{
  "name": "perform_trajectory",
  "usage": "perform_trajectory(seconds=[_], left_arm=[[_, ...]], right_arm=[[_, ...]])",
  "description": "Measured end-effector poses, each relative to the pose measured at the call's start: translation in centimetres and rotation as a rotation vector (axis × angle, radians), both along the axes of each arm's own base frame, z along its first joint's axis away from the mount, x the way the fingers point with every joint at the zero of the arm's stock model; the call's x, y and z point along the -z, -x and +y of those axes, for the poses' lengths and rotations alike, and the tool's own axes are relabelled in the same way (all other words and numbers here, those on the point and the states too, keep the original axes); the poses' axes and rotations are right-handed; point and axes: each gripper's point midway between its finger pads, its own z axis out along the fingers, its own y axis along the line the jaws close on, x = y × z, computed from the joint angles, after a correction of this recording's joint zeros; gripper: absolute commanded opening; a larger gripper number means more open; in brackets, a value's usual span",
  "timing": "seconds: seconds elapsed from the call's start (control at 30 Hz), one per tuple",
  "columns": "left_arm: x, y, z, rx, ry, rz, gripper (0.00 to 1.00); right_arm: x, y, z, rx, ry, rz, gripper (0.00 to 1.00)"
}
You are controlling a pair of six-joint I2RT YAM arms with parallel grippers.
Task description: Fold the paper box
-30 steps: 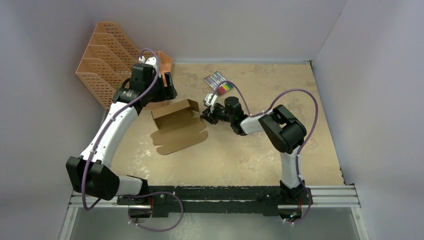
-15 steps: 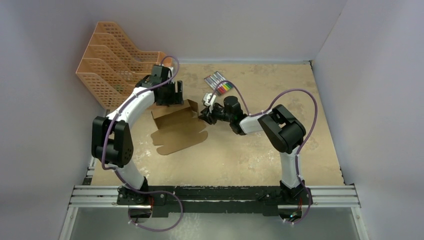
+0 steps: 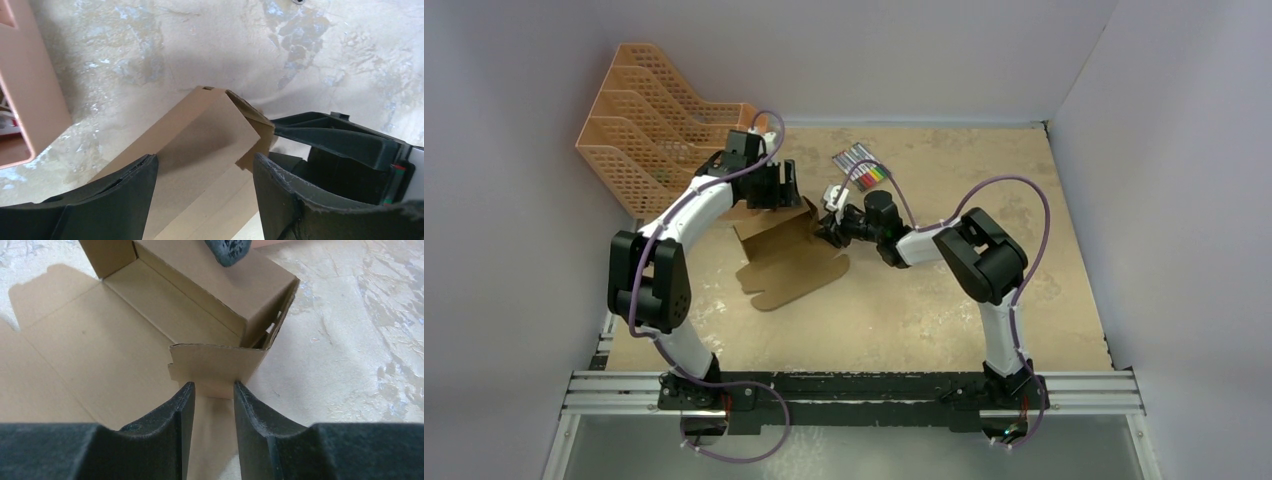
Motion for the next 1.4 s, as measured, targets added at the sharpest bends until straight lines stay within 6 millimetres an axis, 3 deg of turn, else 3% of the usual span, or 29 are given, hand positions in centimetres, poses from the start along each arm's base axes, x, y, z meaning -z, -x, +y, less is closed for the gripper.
perform_trajectory(seconds=[0.27, 0.6, 0.77, 0.9, 1.13, 1.4], left_arm=[[-0.3, 1.1, -1.5, 0.055, 0.084, 0.012, 0.67], [-0.4, 3.0, -3.5, 0.133, 0.149, 0.048, 0.66], [-0.4, 4.1, -4.8, 0.179, 0.167, 0.074, 0.65], [-0.4, 4.9, -5.6, 0.216, 0.176, 0.090, 0.65], [-0.4, 4.6, -5.1, 0.189, 0.149, 0.083, 0.66], [-2.2, 2.1, -0.6, -0.053, 0.048, -0.048, 0.69]], right_arm=[[0.0, 0.5, 0.7, 0.000, 0.000, 0.000, 0.38], [-0.3, -0.8, 0.2, 0.085, -0.004, -0.021, 0.37], [0.2, -1.0, 0.2, 0.098, -0.007, -0.014, 0.20], [0.4, -0.9, 0.2, 0.097, -0.013, -0.004, 0.19], [0.2, -0.6, 0.4, 0.089, -0.037, 0.004, 0.21], [0.9, 0.0, 0.1, 0.092, -0.039, 0.025, 0.22]])
